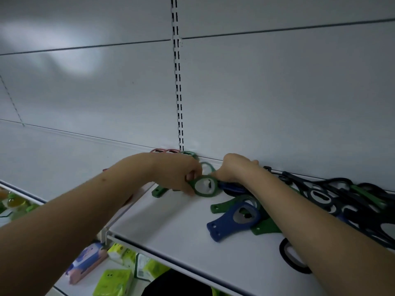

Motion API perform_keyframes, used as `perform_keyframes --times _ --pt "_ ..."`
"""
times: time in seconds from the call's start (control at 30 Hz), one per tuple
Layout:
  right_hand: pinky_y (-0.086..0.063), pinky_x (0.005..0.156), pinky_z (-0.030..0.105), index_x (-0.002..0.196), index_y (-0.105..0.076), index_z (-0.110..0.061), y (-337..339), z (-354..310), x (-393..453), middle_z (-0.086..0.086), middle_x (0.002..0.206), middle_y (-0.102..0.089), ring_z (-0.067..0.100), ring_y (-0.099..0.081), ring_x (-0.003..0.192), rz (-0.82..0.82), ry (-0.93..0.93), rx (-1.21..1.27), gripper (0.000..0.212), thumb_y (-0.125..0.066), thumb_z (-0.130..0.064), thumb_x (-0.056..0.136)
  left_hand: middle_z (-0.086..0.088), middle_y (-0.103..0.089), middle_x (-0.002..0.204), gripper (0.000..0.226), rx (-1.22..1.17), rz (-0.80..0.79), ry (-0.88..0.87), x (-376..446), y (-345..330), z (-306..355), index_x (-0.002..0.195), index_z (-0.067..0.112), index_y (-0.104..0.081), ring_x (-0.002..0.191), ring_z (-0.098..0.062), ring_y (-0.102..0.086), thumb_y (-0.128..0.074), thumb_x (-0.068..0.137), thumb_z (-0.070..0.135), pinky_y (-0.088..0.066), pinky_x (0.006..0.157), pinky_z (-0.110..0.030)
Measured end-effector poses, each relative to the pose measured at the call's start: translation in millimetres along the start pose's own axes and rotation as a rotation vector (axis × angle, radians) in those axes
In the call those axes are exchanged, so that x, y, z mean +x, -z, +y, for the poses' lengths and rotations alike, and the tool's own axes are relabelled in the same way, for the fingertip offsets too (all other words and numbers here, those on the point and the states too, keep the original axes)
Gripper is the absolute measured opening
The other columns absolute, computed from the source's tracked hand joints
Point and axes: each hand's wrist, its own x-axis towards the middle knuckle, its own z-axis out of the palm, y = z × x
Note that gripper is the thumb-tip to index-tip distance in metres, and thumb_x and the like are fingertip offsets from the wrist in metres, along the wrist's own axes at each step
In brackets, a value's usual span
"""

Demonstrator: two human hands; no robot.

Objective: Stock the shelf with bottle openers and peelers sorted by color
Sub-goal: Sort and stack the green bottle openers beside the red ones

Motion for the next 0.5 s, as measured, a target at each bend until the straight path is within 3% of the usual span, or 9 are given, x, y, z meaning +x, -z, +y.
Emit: perform_keyframes --times 0.07,0.13,0.2,0.27,0.33,0.4,0.5 --pt "-0.036 0.102 0.041 0.09 -0.053 -0.014 1 4 0 0.004 0.105 -0.059 0.029 -0.055 0.104 0.013 0.005 0.058 0.039 -0.064 -0.051 0.086 0.01 -0.06 0.087 0.019 -0.011 0.06 0.031 -11 8 -7 0.094 0.026 -0.056 0.079 -0.013 -0.056 -0.072 0.087 0.032 -0.043 0.069 -0.023" --pt "-0.042 0.098 0.037 0.09 -0.062 -0.014 3 10 2 0.003 0.1 -0.065 0.025 -0.059 0.097 0.089 0.01 0.168 0.027 -0.067 -0.041 0.085 0.009 -0.065 0.085 0.02 -0.182 0.131 0.06 -19 14 -13 0.094 0.027 -0.054 0.081 -0.014 -0.062 -0.072 0.088 0.025 -0.048 0.072 -0.023" --pt "-0.05 0.084 0.03 0.083 -0.066 -0.016 12 21 2 0.003 0.095 -0.068 0.02 -0.062 0.086 0.205 0.053 0.339 0.016 -0.069 -0.031 0.086 -0.003 -0.075 0.089 0.017 -0.602 0.195 0.062 -20 14 -13 0.103 0.014 -0.051 0.083 -0.019 -0.072 -0.065 0.093 0.013 -0.057 0.076 -0.028" --pt "-0.047 0.069 0.025 0.073 -0.06 -0.017 23 32 -5 0.002 0.083 -0.065 0.017 -0.059 0.074 0.258 0.087 0.468 0.017 -0.07 -0.019 0.086 -0.016 -0.075 0.092 0.013 -1.009 0.291 0.07 -13 7 -6 0.108 0.005 -0.048 0.078 -0.021 -0.073 -0.055 0.098 0.002 -0.061 0.074 -0.03" --pt "-0.05 0.07 0.027 0.073 -0.059 -0.014 26 41 -10 0.007 0.081 -0.068 0.023 -0.064 0.077 0.26 0.078 0.47 0.017 -0.07 -0.015 0.086 -0.018 -0.072 0.088 0.014 -1.203 0.396 0.157 2 -1 2 0.112 -0.001 -0.053 0.069 -0.018 -0.068 -0.049 0.099 -0.003 -0.057 0.063 -0.026" --pt "-0.057 0.076 0.035 0.079 -0.062 -0.006 21 44 -10 0.017 0.089 -0.072 0.031 -0.068 0.085 0.303 0.083 0.376 0.02 -0.07 -0.023 0.086 -0.013 -0.067 0.08 0.02 -1.355 0.439 0.278 20 -6 11 0.112 0.0 -0.06 0.064 -0.015 -0.059 -0.045 0.099 -0.004 -0.047 0.056 -0.023" --pt "-0.047 0.058 0.033 0.078 -0.058 -0.013 5 33 -12 0.006 0.076 -0.061 0.026 -0.06 0.074 0.283 0.066 0.109 0.051 -0.066 -0.062 0.081 -0.008 -0.062 0.076 0.02 -1.532 0.496 0.356 40 -6 22 0.113 0.004 -0.063 0.062 -0.014 -0.053 -0.048 0.102 0.01 -0.042 0.056 -0.023"
